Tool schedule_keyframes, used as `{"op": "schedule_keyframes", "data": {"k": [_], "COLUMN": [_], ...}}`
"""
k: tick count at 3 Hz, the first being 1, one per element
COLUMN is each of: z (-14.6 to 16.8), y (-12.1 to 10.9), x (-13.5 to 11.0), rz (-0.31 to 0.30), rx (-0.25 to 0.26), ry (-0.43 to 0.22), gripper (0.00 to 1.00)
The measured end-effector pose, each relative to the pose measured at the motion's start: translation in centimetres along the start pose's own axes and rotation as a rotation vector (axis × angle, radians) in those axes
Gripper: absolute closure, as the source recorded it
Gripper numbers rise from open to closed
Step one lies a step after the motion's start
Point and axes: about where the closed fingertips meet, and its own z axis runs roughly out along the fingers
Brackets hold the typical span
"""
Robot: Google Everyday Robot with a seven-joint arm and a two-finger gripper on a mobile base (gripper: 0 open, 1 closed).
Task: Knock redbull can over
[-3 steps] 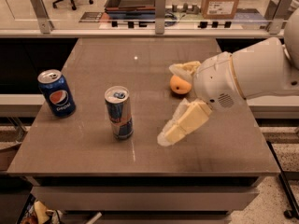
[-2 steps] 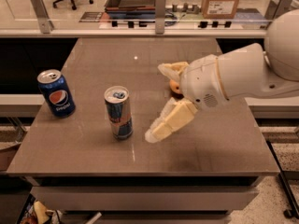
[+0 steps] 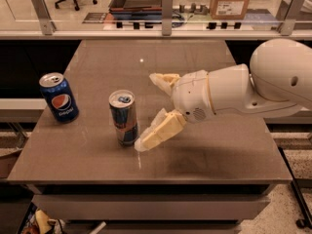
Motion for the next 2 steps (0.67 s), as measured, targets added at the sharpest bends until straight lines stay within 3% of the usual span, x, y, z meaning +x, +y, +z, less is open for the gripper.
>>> {"op": "schedule_keyframes", "data": {"k": [2], "z": [1.89], "y": [0.36], "x": [0.59], "rz": [0.015], "rx": [-0.007], "ry": [-0.123], "gripper": [0.00]}}
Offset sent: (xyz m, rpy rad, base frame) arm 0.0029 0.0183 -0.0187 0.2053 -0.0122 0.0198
